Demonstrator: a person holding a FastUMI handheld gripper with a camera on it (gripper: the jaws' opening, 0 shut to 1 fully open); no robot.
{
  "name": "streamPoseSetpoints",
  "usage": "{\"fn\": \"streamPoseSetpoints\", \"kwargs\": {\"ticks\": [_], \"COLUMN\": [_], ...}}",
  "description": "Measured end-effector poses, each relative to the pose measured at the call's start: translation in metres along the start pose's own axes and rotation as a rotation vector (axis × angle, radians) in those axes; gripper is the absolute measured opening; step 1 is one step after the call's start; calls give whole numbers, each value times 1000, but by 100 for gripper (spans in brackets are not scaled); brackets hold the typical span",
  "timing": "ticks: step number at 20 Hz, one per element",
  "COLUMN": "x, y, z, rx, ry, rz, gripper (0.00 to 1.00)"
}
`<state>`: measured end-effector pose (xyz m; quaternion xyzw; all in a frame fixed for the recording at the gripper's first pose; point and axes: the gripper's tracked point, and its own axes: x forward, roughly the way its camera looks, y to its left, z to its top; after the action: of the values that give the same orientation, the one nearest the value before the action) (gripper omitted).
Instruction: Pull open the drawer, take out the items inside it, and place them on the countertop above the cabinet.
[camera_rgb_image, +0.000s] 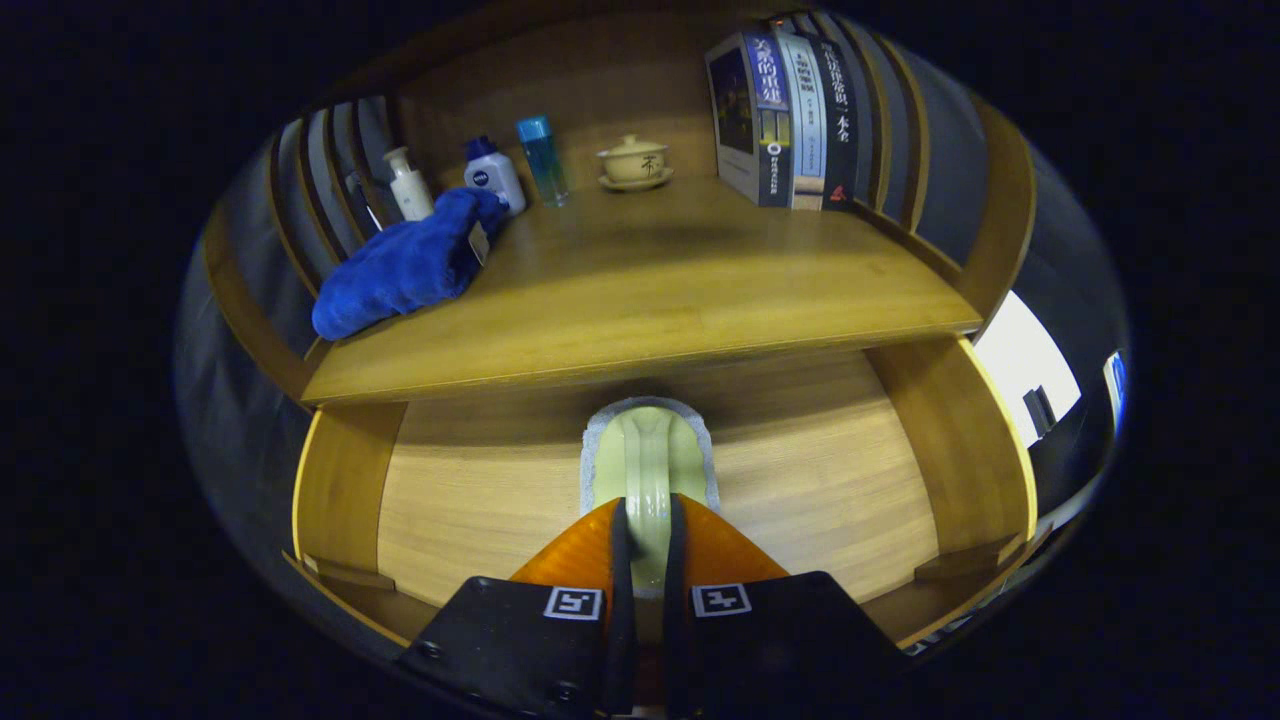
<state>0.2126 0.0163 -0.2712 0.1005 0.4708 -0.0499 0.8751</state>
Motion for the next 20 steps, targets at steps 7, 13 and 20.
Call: {"fn": "streamPoseSetpoints", "kwargs": {"ticks": [7, 13, 20], "x": [-60, -60, 2], "y": [10, 24, 27], "z": [39, 115, 164], "rx": [-47, -101, -86], "ry": [-109, -196, -130], "rz": [22, -30, -75], "gripper": [19, 19, 19]}}
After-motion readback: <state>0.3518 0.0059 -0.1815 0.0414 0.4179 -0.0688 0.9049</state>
